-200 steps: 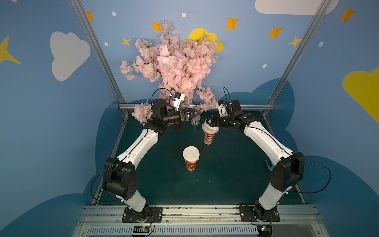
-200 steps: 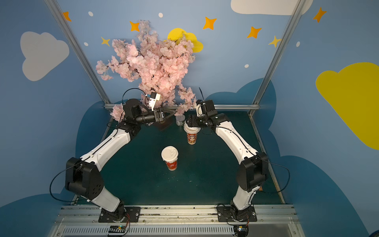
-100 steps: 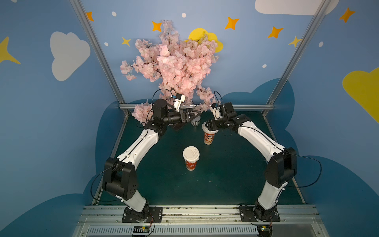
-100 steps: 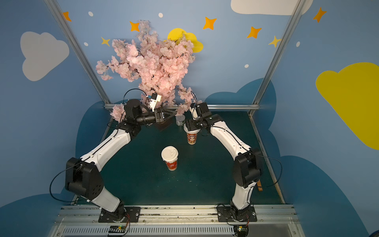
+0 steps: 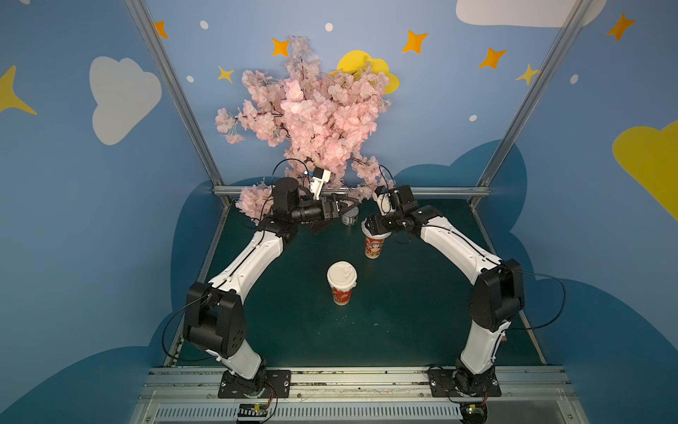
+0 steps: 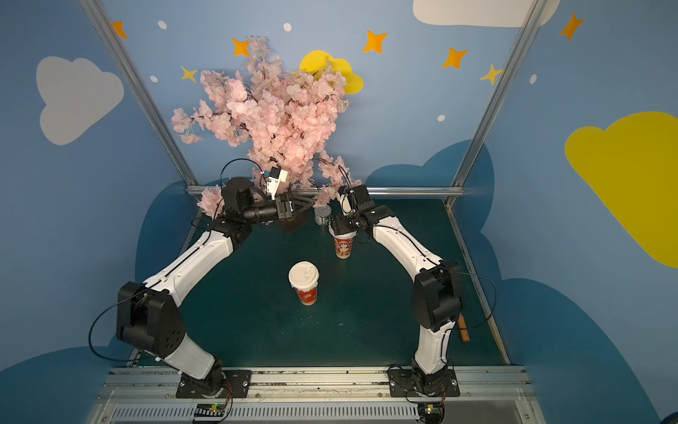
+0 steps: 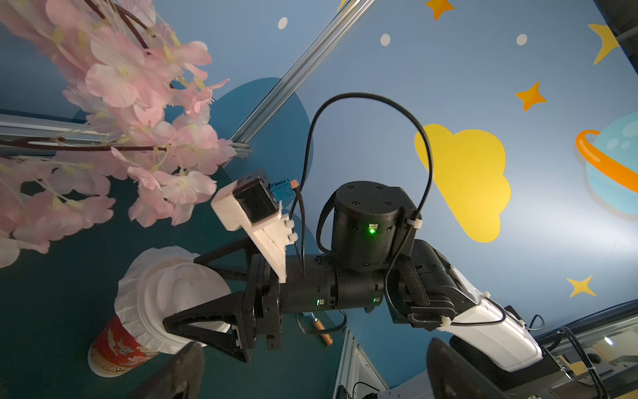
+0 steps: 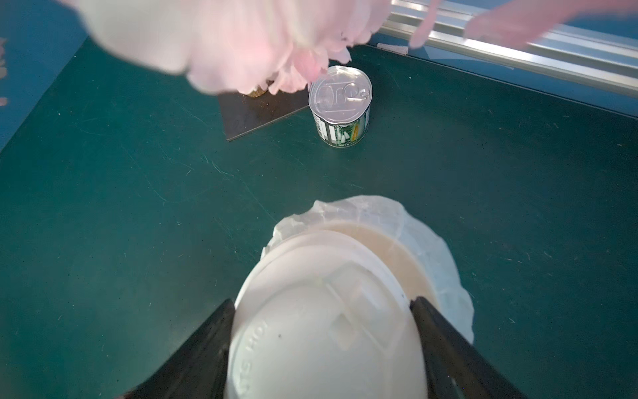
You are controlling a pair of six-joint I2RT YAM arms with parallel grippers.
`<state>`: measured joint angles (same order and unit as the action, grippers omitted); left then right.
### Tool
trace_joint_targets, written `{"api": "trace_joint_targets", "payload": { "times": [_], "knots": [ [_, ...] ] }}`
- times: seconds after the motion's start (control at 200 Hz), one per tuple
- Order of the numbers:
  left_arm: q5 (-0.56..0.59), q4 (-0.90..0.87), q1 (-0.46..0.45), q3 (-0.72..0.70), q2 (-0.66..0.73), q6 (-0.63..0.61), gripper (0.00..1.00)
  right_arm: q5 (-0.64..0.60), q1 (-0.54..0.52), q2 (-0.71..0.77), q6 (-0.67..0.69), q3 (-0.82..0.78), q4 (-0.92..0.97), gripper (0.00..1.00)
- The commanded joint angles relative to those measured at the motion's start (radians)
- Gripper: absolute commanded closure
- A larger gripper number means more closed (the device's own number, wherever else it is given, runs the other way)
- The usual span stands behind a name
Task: Put the leak-proof paper on the milk tea cups
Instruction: Place the cup lid on the cup.
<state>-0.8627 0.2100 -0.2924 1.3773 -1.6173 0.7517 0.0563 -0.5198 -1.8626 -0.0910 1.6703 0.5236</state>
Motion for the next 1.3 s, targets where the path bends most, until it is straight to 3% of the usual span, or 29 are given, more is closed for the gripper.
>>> {"api": "trace_joint_targets", "payload": {
  "times": [0.0,1.292],
  "knots": [
    [-0.01,-0.008,0.006,0.009,-0.003,-0.013,0.0,-0.017,0.003,-0.013,0.008,0.034,-0.004,0.22],
    [-0.021,0.003,0.006,0.006,-0.012,-0.002,0.0,-0.055,-0.002,0.01,0.023,-0.001,-0.045,0.2]
  ]
}}
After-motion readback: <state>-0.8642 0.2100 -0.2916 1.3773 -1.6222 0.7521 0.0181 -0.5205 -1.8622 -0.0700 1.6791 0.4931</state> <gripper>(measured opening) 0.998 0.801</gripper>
